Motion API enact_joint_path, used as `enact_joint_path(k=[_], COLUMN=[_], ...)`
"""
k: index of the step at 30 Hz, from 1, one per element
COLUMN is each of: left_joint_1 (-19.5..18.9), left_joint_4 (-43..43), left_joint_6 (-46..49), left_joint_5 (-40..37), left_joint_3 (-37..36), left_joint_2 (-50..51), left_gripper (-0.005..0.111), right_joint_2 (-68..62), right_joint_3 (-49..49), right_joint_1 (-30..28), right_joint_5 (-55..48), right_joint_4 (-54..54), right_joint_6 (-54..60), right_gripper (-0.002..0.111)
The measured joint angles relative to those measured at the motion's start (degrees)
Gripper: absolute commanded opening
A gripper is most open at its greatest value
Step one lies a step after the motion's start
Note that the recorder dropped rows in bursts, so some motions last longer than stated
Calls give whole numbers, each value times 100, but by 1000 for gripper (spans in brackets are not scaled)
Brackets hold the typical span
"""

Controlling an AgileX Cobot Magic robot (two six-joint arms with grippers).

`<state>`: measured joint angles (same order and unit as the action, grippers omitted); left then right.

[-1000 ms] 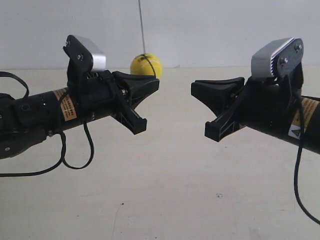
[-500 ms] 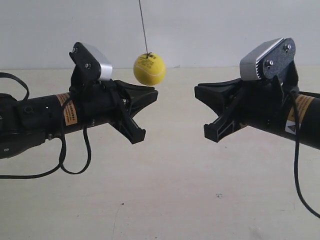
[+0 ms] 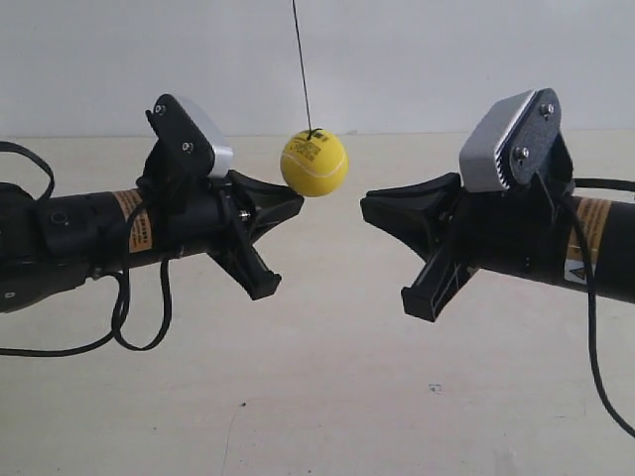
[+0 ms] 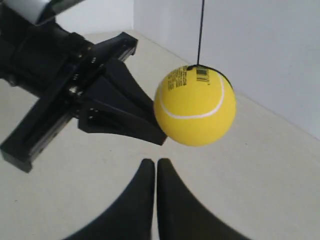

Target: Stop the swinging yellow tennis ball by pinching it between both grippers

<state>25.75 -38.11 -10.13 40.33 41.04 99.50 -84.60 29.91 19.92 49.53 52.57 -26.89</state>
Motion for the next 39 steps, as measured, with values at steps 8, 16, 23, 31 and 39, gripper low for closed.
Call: enact_joint_path(k=[8, 16, 23, 31, 39], left_joint_1=[0, 0, 0, 0, 0], left_joint_4=[59, 68, 82, 220, 540], left_joint_6=[363, 397, 397, 366, 749], left_joint_5=[-953, -2191, -2078, -1666, -459], left_joint_3=[0, 0, 0, -12, -232], left_joint_2=[-569, -1122, -1186, -1186, -1176], left_gripper=[5, 5, 5, 5, 5], right_joint_2=[-182, -483, -483, -659, -659], right_joint_3=[199, 199, 199, 199, 237], right_joint_1=[0, 0, 0, 0, 0], right_joint_5=[222, 490, 725, 1265, 1128], right_joint_4=[628, 586, 549, 513, -68], right_joint_6=[-405, -290, -205, -205, 378], right_gripper=[0, 0, 0, 0, 0])
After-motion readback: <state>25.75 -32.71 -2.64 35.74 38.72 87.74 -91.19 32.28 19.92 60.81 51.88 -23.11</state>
